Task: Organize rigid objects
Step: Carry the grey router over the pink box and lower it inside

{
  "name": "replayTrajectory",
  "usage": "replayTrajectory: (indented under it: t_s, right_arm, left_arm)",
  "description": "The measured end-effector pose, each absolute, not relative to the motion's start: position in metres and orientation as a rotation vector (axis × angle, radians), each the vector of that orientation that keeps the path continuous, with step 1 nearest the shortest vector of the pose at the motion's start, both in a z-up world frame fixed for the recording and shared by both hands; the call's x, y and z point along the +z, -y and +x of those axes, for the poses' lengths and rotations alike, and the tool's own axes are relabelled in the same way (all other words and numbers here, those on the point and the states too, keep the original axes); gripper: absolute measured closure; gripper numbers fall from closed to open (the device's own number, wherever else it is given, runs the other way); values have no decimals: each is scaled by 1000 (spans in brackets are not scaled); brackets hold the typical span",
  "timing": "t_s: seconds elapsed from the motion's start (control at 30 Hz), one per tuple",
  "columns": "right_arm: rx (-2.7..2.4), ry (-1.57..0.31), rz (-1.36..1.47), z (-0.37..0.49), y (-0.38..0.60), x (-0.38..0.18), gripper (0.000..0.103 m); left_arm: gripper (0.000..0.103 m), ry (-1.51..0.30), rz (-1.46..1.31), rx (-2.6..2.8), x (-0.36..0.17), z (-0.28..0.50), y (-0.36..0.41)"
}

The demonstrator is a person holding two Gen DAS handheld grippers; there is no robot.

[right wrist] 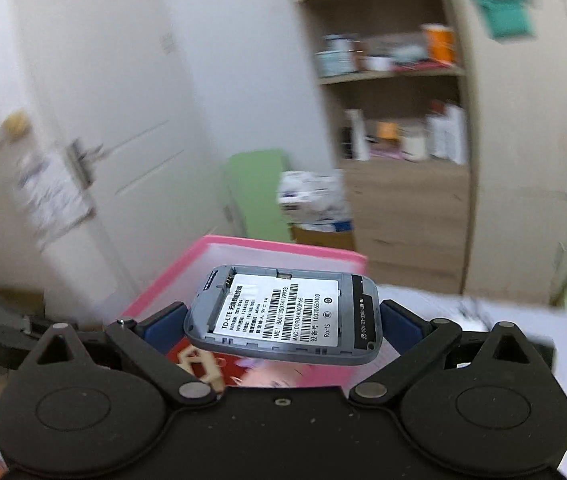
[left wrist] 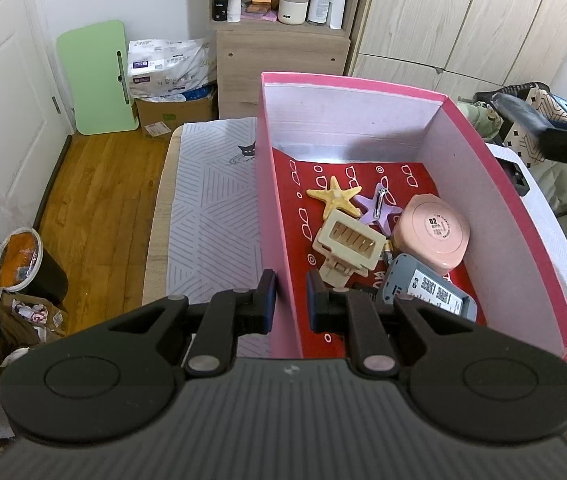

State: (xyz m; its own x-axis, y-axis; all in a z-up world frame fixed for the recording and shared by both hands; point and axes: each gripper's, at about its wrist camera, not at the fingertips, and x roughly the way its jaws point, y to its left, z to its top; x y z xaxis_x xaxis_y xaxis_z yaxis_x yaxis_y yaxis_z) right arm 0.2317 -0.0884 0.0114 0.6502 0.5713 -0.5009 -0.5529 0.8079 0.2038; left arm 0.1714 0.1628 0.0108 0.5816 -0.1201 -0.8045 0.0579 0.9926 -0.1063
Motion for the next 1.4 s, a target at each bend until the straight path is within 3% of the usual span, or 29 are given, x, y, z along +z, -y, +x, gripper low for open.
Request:
replayTrajectory:
  t_s: [0.17, 0.37, 0.67, 0.97, 1.4]
  right_arm:
    - [727, -727, -74, 277, 33, 13, 1]
    - [773, -1025, 23, 344, -7, -15, 1]
    - [621, -1231, 194, 386, -34, -57, 1]
    - [543, -1264, 225, 379, -35, -78, 1]
    - [645, -1122, 163, 332, -11, -12, 1]
  left_arm:
    - [90, -941, -82, -111, 11, 171, -165]
    - [90, -934, -95, -121, 10, 169, -168]
    - [89, -931, -103, -127, 11, 169, -169]
    - [89, -924, -99, -134, 14, 166, -170]
    - [89, -923, -101, -125, 13, 167, -169]
